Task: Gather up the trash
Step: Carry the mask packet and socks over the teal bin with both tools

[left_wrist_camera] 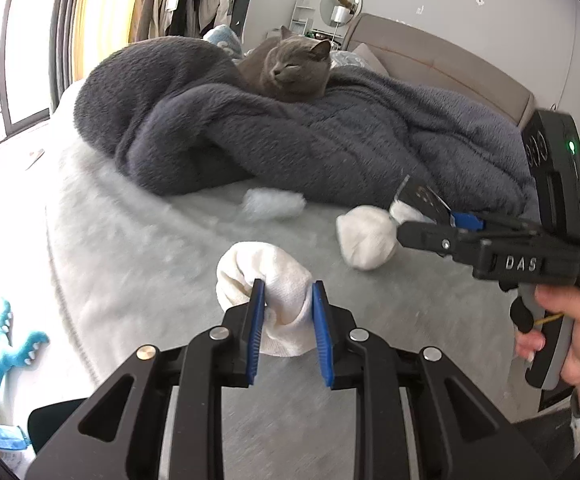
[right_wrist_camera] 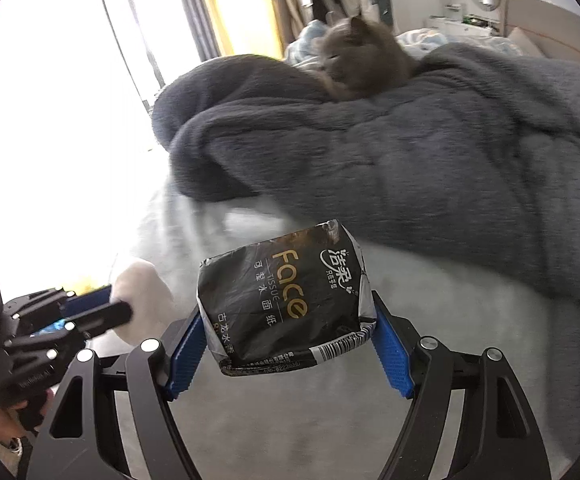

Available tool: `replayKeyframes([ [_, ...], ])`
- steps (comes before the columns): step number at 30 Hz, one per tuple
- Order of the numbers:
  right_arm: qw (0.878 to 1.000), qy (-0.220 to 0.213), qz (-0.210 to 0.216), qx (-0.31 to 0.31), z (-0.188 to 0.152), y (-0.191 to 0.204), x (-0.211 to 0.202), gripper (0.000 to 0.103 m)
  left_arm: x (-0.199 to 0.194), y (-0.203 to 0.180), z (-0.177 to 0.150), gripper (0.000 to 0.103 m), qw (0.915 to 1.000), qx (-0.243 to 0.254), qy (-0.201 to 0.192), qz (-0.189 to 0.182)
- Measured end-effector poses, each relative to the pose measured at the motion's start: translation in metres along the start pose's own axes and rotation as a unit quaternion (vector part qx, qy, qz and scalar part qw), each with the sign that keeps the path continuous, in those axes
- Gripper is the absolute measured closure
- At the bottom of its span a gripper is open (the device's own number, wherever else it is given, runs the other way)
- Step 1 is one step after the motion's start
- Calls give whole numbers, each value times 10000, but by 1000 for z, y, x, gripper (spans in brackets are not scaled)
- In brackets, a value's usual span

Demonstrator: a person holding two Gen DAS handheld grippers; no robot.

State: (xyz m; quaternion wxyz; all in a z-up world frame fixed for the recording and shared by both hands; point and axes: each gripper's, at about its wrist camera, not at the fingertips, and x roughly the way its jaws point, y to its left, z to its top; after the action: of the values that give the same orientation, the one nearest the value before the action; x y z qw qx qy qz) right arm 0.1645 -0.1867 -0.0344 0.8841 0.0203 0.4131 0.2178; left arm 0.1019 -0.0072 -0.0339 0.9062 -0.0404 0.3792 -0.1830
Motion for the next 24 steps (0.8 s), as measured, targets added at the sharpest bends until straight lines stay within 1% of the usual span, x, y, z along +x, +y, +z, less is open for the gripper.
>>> replayKeyframes([
  [6, 9997, 20, 215, -65, 7, 31, 14, 27, -19, 19, -8, 77, 10000, 27, -52, 34],
  [18, 9971, 74, 605, -460, 15, 99, 40, 27, -56, 76, -21, 77, 9984, -286, -110, 480],
  [24, 9948, 129, 787, -633, 16, 136, 52, 27, -71, 107, -33, 77, 9969, -488, -71, 612],
])
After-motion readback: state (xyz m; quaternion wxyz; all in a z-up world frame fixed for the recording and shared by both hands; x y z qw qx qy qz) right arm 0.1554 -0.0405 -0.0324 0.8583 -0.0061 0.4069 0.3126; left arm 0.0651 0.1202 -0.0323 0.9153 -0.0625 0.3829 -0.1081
